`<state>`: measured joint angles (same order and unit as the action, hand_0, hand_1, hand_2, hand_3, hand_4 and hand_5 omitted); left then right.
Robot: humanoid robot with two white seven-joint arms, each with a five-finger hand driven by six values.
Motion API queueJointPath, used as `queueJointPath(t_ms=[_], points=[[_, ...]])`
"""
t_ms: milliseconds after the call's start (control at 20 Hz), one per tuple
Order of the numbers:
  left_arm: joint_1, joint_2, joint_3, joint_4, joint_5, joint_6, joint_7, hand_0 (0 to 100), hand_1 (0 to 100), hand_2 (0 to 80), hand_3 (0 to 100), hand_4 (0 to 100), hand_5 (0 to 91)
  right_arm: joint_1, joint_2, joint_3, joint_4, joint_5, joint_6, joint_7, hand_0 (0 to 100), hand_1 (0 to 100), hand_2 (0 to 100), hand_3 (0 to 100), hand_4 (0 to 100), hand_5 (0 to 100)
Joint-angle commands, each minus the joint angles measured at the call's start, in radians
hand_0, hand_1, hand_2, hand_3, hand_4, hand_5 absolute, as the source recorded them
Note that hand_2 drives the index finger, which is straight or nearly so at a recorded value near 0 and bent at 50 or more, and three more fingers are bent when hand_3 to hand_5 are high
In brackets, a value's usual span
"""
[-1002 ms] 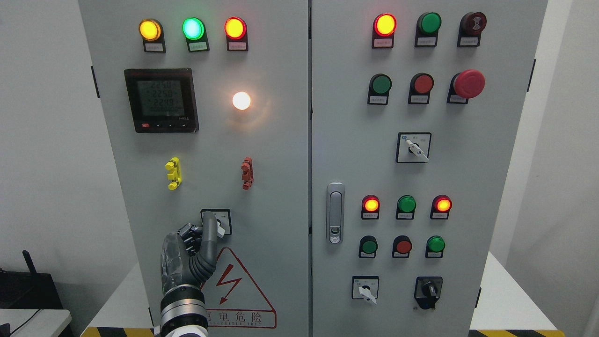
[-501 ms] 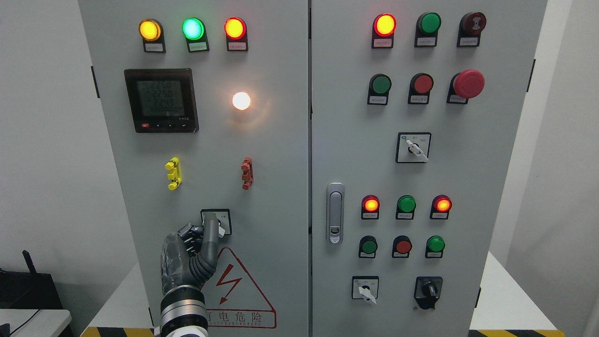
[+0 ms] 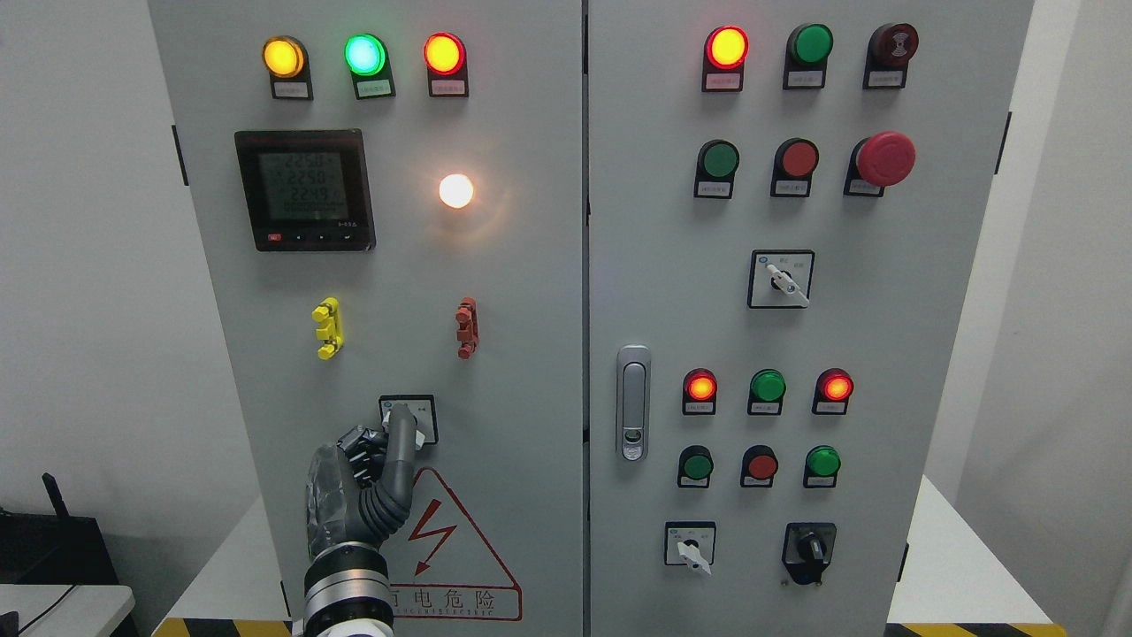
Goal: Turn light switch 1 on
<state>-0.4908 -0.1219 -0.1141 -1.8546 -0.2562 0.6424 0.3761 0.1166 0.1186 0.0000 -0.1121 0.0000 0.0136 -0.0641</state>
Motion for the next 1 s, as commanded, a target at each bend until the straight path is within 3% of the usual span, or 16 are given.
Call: queueJointPath(t_ms=[0, 301, 651, 952], points=[[0.002, -0.001, 0.001, 0.000, 0.000, 0.005, 0.000, 38, 29, 67.9, 98, 96, 85.8, 0.000, -0.001, 0.017, 0.000, -0.025, 0.000, 0.000, 12, 39, 0, 0, 0, 0], [0.002, -0.002, -0.003, -0.003, -0.002, 0.005, 0.000, 35, 29, 67.9, 98, 96, 85.8, 0.000, -0.001, 0.017, 0.000, -0.025, 0.000, 0.000, 12, 39, 0, 0, 0, 0], [0.005, -0.002, -0.003, -0.018, -0.003, 0.005, 0.000, 17, 33, 67.7, 98, 96, 85.7, 0.000, 0.001, 0.017, 0.000, -0.025, 0.000, 0.000, 12, 39, 0, 0, 0, 0], [0.070, -0.001, -0.004, -0.049, -0.003, -0.006, -0.003, 13, 33, 67.5, 98, 96, 85.6, 0.000, -0.001, 0.017, 0.000, -0.025, 0.000, 0.000, 12, 39, 0, 0, 0, 0]])
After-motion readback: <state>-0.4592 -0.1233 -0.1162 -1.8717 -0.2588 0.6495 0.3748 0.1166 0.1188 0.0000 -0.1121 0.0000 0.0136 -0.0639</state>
